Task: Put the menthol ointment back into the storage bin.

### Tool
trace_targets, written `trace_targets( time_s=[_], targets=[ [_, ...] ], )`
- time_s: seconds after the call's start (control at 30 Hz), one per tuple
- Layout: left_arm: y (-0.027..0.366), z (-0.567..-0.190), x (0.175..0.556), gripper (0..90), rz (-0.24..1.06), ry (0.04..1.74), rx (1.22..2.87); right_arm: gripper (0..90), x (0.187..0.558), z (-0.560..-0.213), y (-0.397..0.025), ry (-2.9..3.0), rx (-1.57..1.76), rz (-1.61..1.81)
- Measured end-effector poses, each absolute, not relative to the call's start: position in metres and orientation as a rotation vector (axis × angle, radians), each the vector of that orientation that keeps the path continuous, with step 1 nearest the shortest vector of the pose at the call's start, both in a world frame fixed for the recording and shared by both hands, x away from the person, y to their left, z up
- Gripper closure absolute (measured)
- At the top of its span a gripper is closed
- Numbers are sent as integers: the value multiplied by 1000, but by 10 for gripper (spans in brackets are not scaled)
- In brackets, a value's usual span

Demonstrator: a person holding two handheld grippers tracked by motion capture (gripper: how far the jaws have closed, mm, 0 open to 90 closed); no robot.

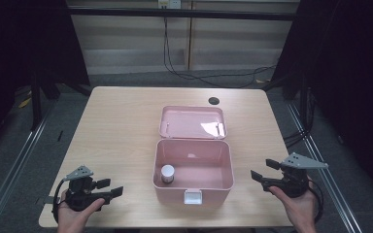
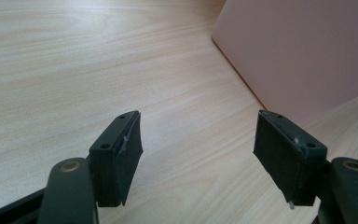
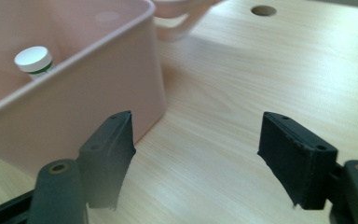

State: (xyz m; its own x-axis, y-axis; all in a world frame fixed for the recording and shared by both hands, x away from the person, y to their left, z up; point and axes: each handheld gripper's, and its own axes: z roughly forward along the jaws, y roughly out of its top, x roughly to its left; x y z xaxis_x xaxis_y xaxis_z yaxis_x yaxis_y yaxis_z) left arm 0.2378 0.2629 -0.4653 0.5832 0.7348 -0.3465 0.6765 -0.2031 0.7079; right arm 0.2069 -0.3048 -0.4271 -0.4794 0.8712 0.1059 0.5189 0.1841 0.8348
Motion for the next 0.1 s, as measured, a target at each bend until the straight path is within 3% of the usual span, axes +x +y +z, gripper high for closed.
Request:
trace_targets(
  time_s=[0.1],
  targets=[
    [264, -465, 238, 321, 85, 1132, 1930, 275, 208, -438, -313, 2069, 1359, 1195]
  ],
)
